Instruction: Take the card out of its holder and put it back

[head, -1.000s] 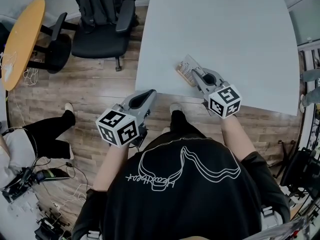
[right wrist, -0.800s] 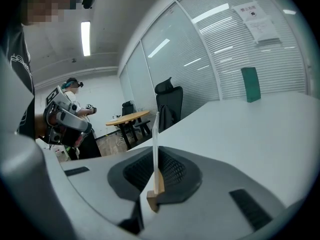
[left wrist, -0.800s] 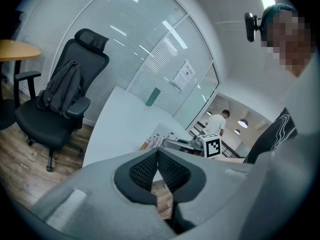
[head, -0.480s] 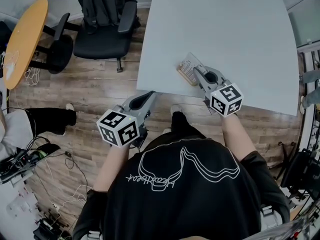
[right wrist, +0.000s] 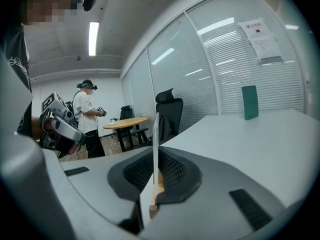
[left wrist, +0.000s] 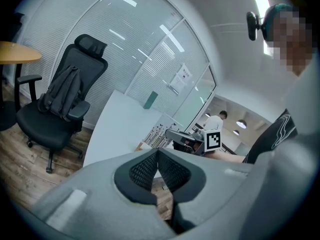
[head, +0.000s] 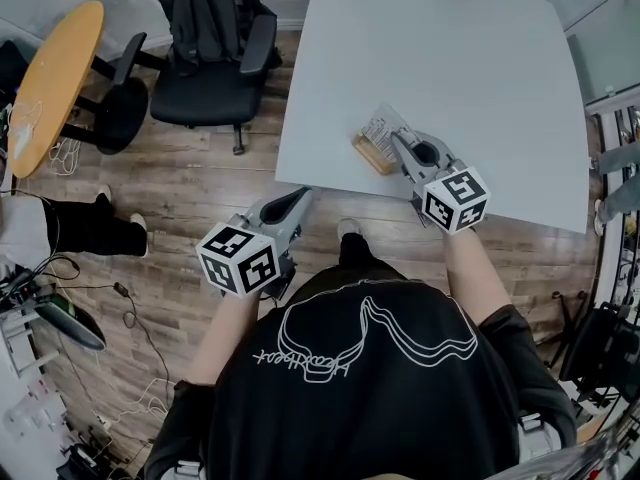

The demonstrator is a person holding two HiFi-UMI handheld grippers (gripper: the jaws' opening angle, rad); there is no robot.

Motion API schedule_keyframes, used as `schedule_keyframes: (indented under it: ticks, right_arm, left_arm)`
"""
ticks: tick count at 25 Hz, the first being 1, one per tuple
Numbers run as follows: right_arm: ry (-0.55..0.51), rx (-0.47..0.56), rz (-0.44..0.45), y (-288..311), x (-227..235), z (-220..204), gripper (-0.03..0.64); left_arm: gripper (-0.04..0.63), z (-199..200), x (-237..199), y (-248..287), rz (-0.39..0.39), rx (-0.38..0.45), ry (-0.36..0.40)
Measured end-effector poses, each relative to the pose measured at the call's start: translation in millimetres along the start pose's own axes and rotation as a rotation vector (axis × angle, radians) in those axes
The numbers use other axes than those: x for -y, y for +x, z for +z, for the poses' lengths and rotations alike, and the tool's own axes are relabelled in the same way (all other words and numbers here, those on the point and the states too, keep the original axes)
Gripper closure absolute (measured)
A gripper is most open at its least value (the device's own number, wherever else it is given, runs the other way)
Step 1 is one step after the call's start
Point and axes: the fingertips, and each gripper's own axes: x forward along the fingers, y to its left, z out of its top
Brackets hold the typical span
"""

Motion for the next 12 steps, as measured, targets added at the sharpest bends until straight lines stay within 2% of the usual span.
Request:
schedule_keyframes:
  ticks: [6, 12]
  right_arm:
    - [-0.047, 0.045, -0.014, -16, -10, 25, 0.594]
    - [0.038, 0.095, 0.018, -34, -38, 45, 0.594]
  left_arm:
    - [0.583, 2, 11, -14, -0.007, 0.027, 0.013]
    - [0.583, 7, 20, -32, -0.022, 0.073, 0.013]
